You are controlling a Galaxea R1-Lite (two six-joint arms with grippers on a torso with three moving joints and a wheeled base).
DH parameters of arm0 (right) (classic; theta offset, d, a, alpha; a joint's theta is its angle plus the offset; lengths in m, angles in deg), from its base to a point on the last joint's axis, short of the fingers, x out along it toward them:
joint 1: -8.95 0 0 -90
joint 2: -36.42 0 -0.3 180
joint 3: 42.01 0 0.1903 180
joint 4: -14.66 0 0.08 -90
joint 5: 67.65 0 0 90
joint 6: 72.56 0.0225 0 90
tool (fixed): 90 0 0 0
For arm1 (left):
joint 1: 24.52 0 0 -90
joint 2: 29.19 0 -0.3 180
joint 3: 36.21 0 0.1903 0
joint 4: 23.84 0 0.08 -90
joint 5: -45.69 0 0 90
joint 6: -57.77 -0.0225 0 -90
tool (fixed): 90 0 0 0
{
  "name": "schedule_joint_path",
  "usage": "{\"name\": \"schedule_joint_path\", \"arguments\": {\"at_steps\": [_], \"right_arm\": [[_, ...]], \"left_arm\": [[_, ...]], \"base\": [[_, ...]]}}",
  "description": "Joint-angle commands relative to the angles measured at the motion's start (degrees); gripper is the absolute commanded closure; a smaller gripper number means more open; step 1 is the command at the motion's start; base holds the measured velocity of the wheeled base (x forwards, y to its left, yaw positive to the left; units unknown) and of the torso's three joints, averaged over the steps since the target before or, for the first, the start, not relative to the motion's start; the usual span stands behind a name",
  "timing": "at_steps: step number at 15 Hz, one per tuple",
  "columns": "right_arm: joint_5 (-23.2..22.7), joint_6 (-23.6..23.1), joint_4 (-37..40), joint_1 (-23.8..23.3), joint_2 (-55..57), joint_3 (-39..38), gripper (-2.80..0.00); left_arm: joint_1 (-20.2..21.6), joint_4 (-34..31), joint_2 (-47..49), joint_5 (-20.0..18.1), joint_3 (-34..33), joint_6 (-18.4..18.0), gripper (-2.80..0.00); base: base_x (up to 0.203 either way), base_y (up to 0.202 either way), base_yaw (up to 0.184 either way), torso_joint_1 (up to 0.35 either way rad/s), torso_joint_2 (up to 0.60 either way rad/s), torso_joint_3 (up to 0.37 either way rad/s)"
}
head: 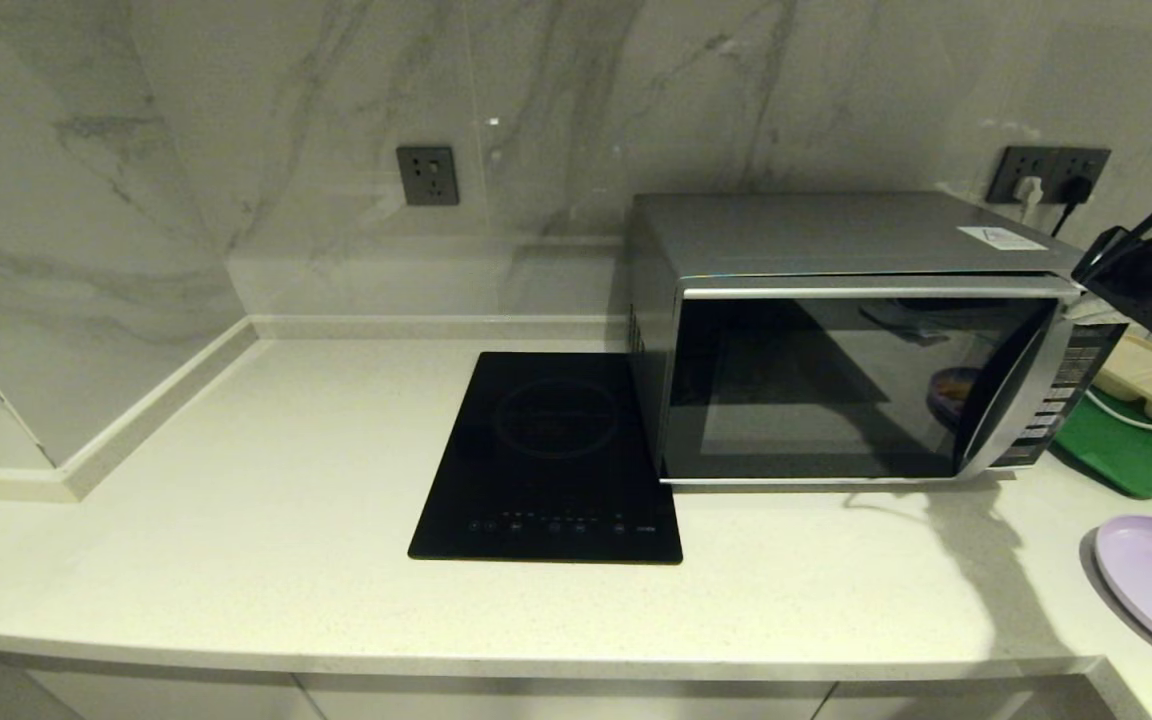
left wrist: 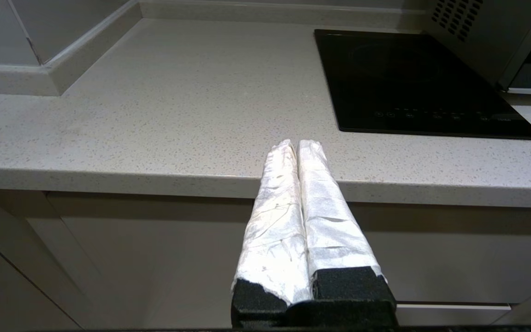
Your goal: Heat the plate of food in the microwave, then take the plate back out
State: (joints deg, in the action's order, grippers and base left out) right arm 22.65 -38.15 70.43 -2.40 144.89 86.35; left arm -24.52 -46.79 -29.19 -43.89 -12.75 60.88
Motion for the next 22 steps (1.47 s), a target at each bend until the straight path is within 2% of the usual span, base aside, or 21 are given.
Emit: {"name": "schedule_joint_path", "arguments": {"at_steps": [1, 10, 12, 14, 15, 17, 20, 22], "right_arm": [[-0.83, 0.13, 0.20, 0.01, 0.86, 0.30, 0.00], [-1.43, 0.09, 0.39, 0.01, -1.92, 0.81, 0.00], [-1.62, -0.86, 0.60, 0.09, -6.83, -3.40, 0.00], [-3.20, -4.31, 1.05, 0.16, -12.62, -7.27, 0.00], [-3.95, -6.66, 2.75, 0.19, -15.31, -7.98, 0.00], [-5.18, -12.55, 12.76, 0.52, -19.75, -6.22, 0.00], [-9.90, -18.17, 25.17, 1.12, -28.23, -2.37, 0.00], [-11.28, -21.64, 30.74, 1.32, -36.09, -1.91, 0.00]], "left_arm": [[0.00, 0.02, 0.00, 0.02, -0.01, 0.05, 0.00], [0.00, 0.02, 0.00, 0.02, -0.01, 0.05, 0.00], [0.00, 0.02, 0.00, 0.02, -0.01, 0.05, 0.00], [0.00, 0.02, 0.00, 0.02, -0.01, 0.05, 0.00], [0.00, 0.02, 0.00, 0.02, -0.01, 0.05, 0.00], [0.00, 0.02, 0.00, 0.02, -0.01, 0.05, 0.00], [0.00, 0.00, 0.00, 0.02, -0.01, 0.05, 0.00], [0.00, 0.02, 0.00, 0.02, -0.01, 0.05, 0.00]], "base": [[0.000, 0.000, 0.000, 0.000, 0.00, 0.000], [0.000, 0.000, 0.000, 0.000, 0.00, 0.000], [0.000, 0.000, 0.000, 0.000, 0.00, 0.000], [0.000, 0.000, 0.000, 0.000, 0.00, 0.000], [0.000, 0.000, 0.000, 0.000, 0.00, 0.000], [0.000, 0.000, 0.000, 0.000, 0.00, 0.000], [0.000, 0.000, 0.000, 0.000, 0.00, 0.000], [0.000, 0.000, 0.000, 0.000, 0.00, 0.000]]}}
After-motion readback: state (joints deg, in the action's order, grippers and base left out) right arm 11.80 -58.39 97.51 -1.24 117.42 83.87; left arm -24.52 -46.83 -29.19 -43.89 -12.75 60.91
